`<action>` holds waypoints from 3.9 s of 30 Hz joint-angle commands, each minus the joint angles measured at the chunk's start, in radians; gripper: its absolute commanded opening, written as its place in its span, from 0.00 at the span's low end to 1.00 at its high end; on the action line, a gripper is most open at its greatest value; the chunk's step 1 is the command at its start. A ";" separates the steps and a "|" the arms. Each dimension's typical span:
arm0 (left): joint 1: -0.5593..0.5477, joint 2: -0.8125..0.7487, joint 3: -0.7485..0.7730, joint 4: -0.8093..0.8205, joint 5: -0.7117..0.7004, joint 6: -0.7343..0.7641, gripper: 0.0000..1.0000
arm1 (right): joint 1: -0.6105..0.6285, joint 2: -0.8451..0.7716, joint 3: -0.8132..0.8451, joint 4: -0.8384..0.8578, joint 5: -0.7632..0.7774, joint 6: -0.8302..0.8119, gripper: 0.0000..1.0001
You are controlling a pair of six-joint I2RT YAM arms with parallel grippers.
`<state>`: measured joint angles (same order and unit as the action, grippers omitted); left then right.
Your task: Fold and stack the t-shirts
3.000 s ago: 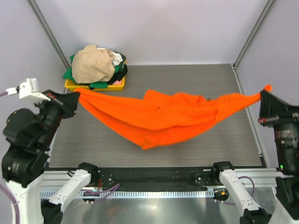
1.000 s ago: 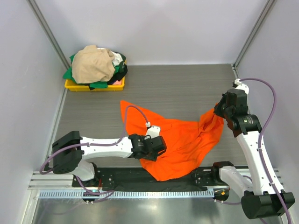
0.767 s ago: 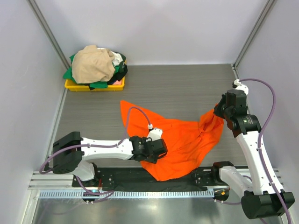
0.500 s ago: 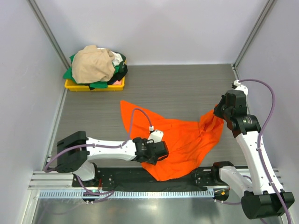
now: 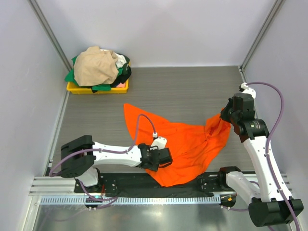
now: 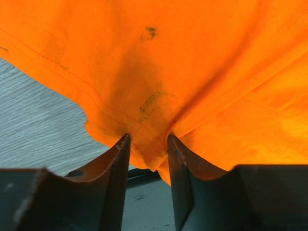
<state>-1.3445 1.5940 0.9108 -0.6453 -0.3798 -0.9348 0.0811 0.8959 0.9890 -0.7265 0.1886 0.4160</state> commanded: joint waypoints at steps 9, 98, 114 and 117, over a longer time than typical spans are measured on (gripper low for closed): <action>-0.013 -0.019 -0.009 0.021 0.022 -0.004 0.11 | -0.003 -0.020 0.002 0.032 0.015 -0.019 0.01; 1.055 0.555 1.440 -0.382 0.306 0.608 0.57 | -0.069 1.082 1.111 -0.054 0.098 -0.069 0.92; 0.973 -0.115 0.183 0.133 0.374 0.315 0.55 | -0.067 0.750 0.217 0.171 -0.104 0.020 0.85; 0.970 -0.060 0.143 0.173 0.374 0.278 0.52 | -0.067 0.794 0.221 0.187 -0.100 0.033 0.85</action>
<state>-0.3733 1.4967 1.0817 -0.5835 -0.0353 -0.5865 0.0113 1.6913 1.1938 -0.5892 0.0986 0.4217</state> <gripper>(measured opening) 0.529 0.848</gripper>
